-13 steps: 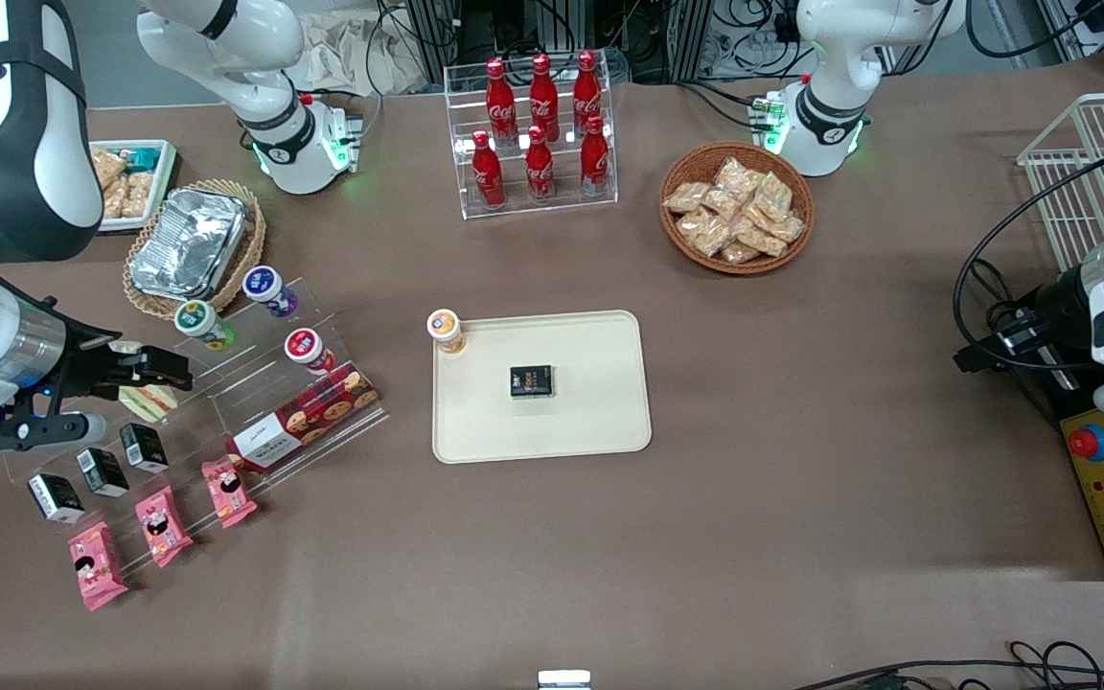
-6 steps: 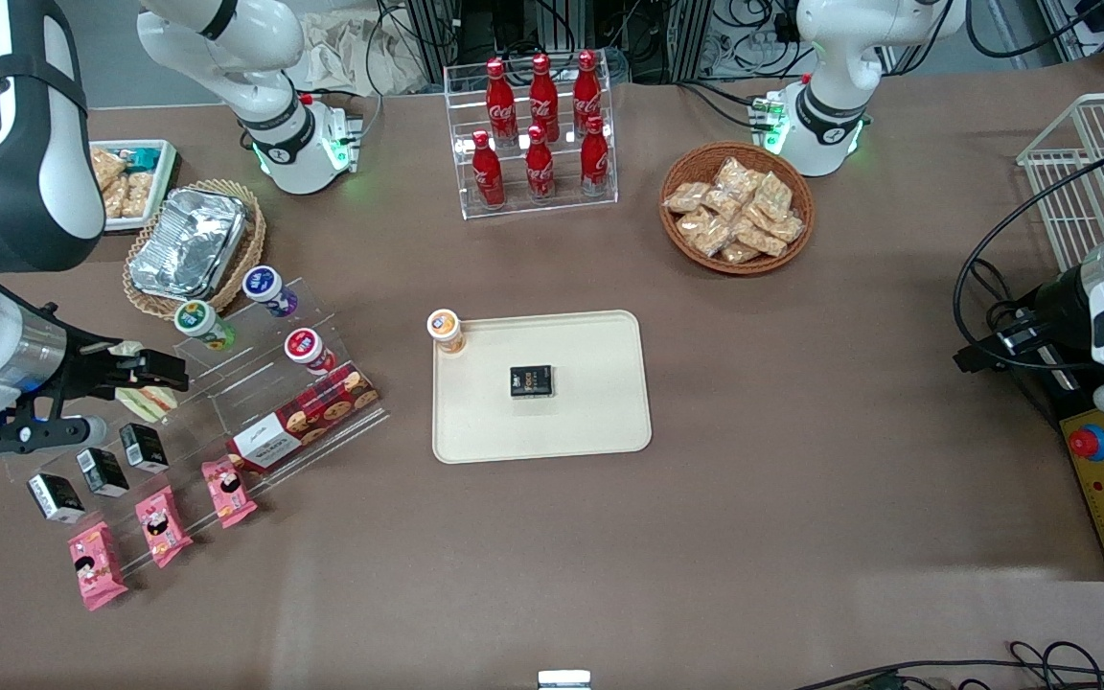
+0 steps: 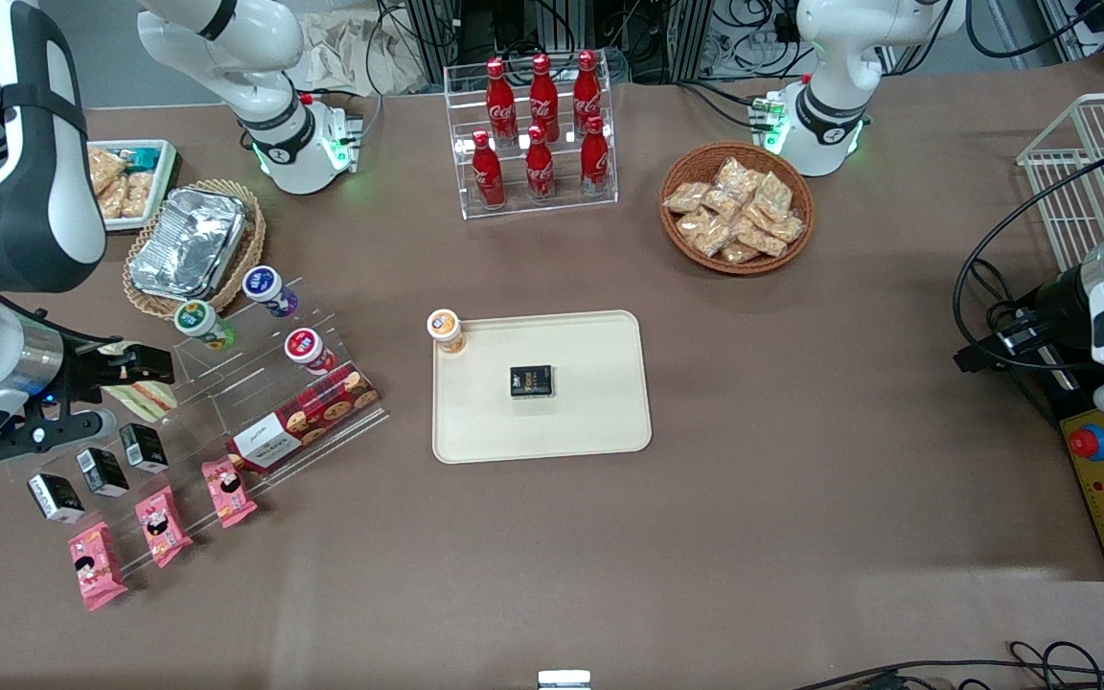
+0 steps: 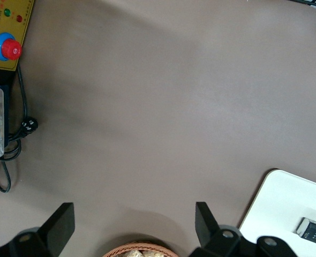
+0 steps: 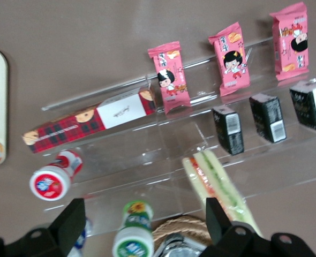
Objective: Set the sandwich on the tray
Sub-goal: 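Lower the open right gripper around the wrapped sandwich in the acrylic rack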
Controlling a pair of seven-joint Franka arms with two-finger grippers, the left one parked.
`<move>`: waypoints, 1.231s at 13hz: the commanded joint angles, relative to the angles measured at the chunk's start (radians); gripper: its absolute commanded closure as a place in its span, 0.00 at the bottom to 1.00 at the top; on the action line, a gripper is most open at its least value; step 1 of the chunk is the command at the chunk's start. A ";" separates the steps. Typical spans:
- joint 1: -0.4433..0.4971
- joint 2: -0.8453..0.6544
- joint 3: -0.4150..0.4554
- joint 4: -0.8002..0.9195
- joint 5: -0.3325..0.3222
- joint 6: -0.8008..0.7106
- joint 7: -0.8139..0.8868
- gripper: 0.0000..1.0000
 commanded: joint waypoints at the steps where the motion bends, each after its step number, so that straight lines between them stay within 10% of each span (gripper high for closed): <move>1: -0.056 -0.039 0.007 -0.107 -0.023 0.097 -0.134 0.00; 9: -0.212 -0.048 0.007 -0.320 -0.007 0.300 -0.588 0.01; 16: -0.228 -0.103 0.007 -0.428 -0.004 0.308 -0.627 0.02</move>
